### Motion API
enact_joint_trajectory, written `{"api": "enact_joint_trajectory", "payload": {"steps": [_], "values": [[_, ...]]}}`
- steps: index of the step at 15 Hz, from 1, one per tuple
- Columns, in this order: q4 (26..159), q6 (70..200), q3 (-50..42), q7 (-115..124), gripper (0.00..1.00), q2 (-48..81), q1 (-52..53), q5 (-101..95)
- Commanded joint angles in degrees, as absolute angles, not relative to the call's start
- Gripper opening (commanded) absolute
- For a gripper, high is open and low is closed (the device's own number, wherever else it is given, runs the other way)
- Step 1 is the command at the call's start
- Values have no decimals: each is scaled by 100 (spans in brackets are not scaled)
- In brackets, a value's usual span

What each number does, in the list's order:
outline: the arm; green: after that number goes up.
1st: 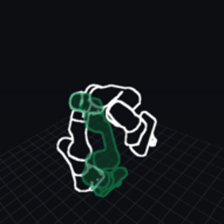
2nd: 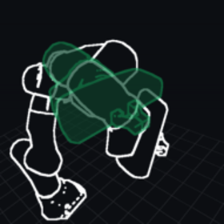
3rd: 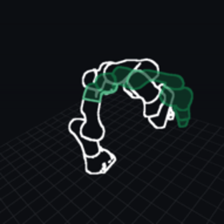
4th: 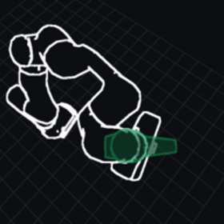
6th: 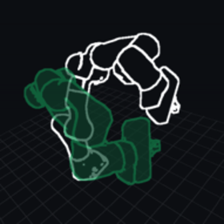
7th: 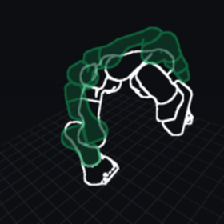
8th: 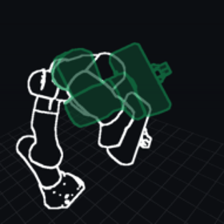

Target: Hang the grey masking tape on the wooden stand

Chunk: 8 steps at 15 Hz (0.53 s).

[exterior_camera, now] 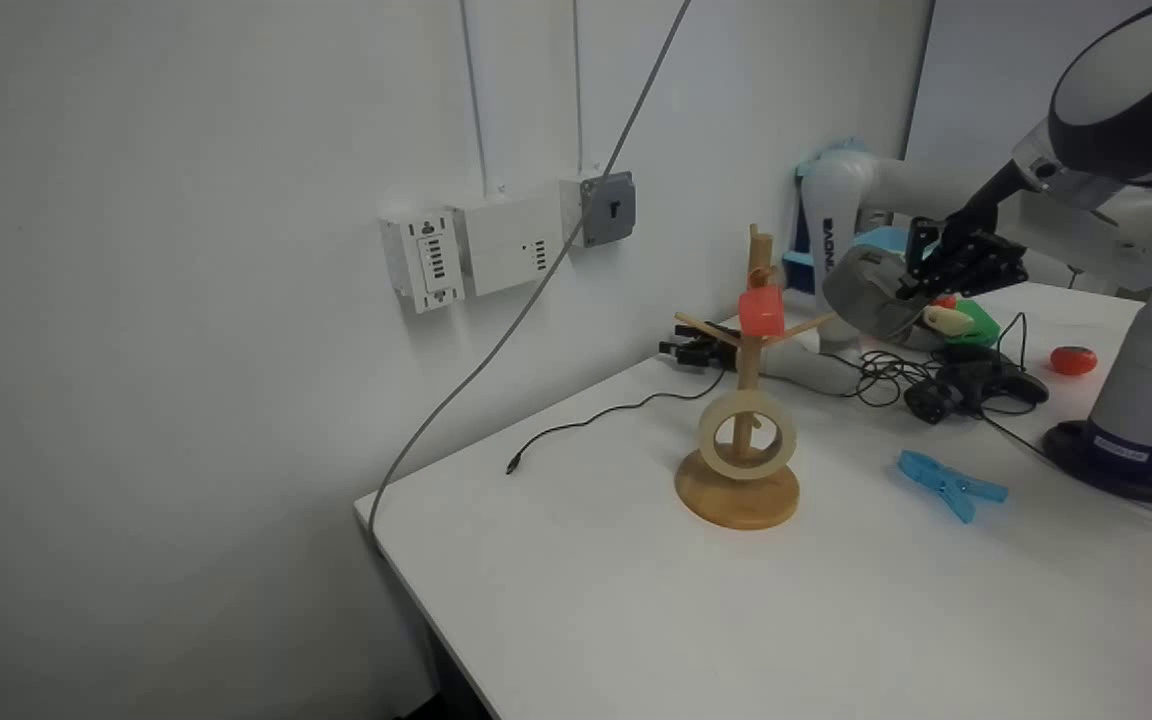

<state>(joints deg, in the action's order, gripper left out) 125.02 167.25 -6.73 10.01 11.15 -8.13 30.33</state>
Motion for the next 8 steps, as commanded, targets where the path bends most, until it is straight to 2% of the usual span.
{"api": "enact_joint_trajectory", "payload": {"steps": [1, 8], "values": [[12553, 16743, -497, 497, 4, 973, -980, 3426], [12532, 16608, -445, 44, 4, 949, -1032, 3726]]}}
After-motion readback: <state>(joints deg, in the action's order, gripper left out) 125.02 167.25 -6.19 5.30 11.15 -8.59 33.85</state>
